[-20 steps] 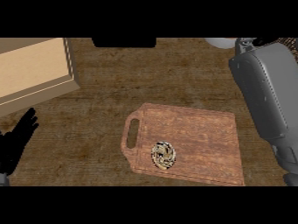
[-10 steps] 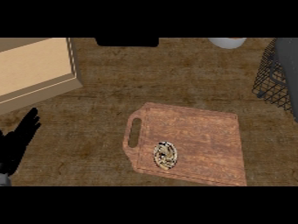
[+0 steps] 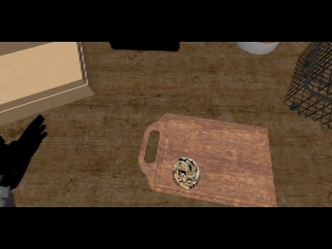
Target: Pick the bell pepper from the cutting board and place it in the tiered basket
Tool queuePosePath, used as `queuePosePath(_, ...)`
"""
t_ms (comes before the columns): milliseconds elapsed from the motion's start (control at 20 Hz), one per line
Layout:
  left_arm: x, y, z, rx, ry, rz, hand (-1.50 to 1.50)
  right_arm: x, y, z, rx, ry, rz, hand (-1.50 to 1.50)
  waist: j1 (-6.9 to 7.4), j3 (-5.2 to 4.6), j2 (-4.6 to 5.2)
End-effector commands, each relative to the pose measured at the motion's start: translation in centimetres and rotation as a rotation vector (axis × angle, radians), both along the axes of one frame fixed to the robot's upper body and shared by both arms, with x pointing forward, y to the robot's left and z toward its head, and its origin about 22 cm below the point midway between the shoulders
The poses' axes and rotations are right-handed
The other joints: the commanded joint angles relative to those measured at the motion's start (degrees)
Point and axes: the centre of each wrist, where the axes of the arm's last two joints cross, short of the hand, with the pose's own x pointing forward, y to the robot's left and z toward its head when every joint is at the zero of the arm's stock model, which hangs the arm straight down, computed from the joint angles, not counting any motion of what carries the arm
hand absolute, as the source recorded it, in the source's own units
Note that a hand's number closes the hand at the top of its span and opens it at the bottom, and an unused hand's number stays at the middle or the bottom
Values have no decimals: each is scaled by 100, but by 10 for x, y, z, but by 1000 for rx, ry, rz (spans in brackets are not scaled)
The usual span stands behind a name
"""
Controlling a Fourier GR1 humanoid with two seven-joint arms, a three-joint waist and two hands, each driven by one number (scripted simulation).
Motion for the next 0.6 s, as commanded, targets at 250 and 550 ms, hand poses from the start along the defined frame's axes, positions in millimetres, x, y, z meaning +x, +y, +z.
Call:
queuePosePath(250,-3,2,5,5,4,-22,0,-16,-61,11,-557,390,-161,150,109,-12,12)
queuePosePath(550,-10,-13,-12,-6,7,-9,0,-26,-85,31,-657,494,-111,150,70,-3,7)
